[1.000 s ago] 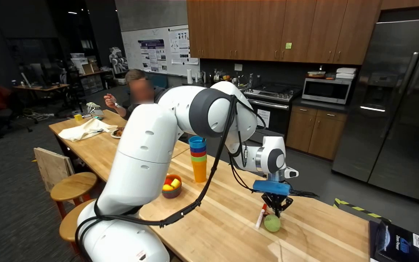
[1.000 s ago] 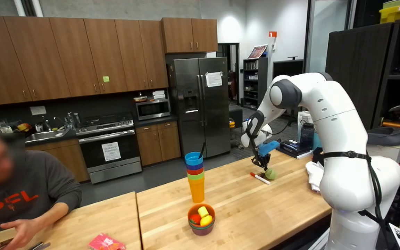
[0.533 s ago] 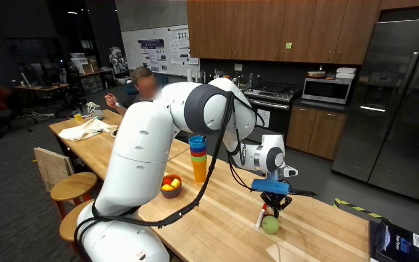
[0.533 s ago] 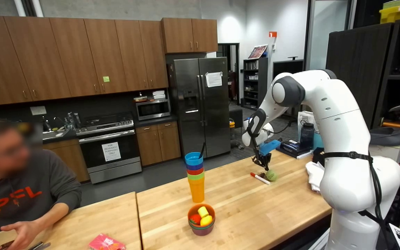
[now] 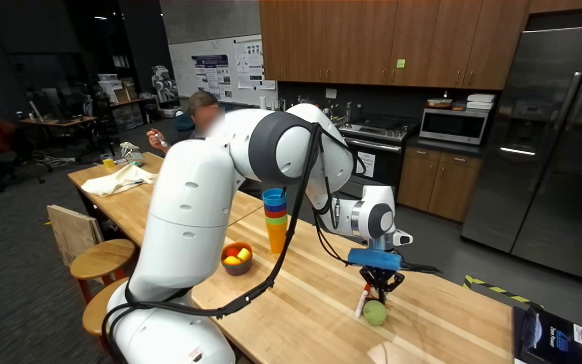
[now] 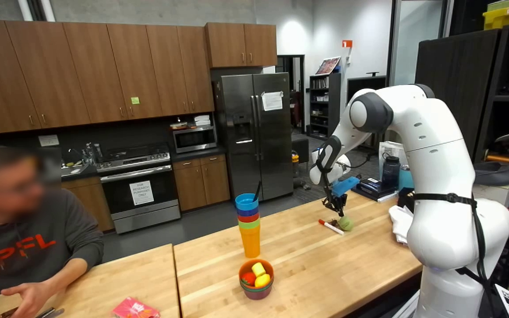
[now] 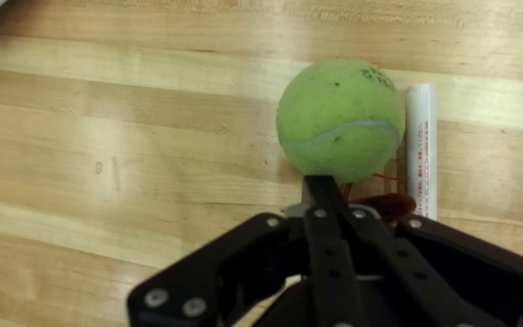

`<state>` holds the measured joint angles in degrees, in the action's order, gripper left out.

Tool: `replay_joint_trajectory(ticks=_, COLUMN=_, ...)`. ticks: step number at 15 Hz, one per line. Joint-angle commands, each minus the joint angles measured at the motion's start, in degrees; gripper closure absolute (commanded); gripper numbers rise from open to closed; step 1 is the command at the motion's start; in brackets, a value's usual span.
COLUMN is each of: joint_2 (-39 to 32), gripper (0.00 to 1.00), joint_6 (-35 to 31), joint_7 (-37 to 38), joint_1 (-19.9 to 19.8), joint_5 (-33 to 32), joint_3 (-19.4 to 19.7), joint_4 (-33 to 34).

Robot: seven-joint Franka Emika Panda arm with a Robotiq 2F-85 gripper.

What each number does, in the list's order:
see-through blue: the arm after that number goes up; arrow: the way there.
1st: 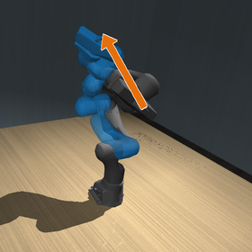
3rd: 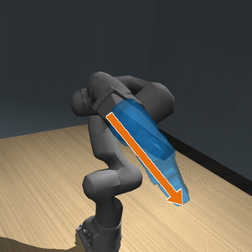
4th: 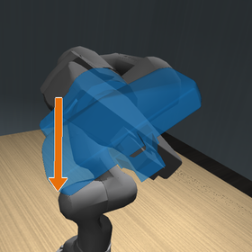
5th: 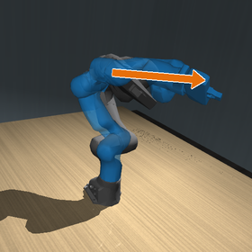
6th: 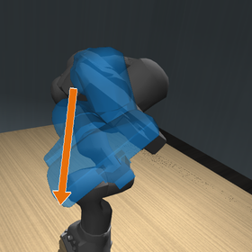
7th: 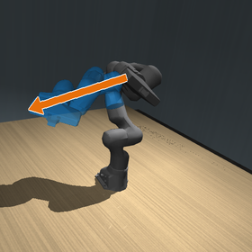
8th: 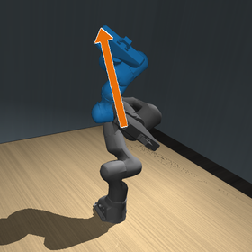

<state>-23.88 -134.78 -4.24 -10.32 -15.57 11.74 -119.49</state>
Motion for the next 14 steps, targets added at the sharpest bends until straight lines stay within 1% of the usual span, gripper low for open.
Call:
replay_joint_trajectory(ticks=1, joint_2=1.96, gripper=1.00, joint_6=-0.17, joint_7=-1.40, joint_1=-0.60, joint_5=0.77, joint_3=-0.35, joint_4=-1.50)
replay_joint_trajectory(ticks=4, joint_2=1.12, gripper=1.00, joint_6=0.92, joint_7=-1.63, joint_1=-0.74, joint_5=1.96, joint_3=-0.82, joint_4=-0.35)
replay_joint_trajectory(ticks=6, joint_2=1.72, gripper=1.00, joint_6=1.59, joint_7=-2.19, joint_1=-0.86, joint_5=2.78, joint_3=-0.96, joint_4=-1.03)
replay_joint_trajectory(ticks=14, joint_2=9.28, gripper=1.00, joint_6=1.78, joint_7=-8.18, joint_1=-1.56, joint_5=2.71, joint_3=-0.68, joint_4=-9.80)
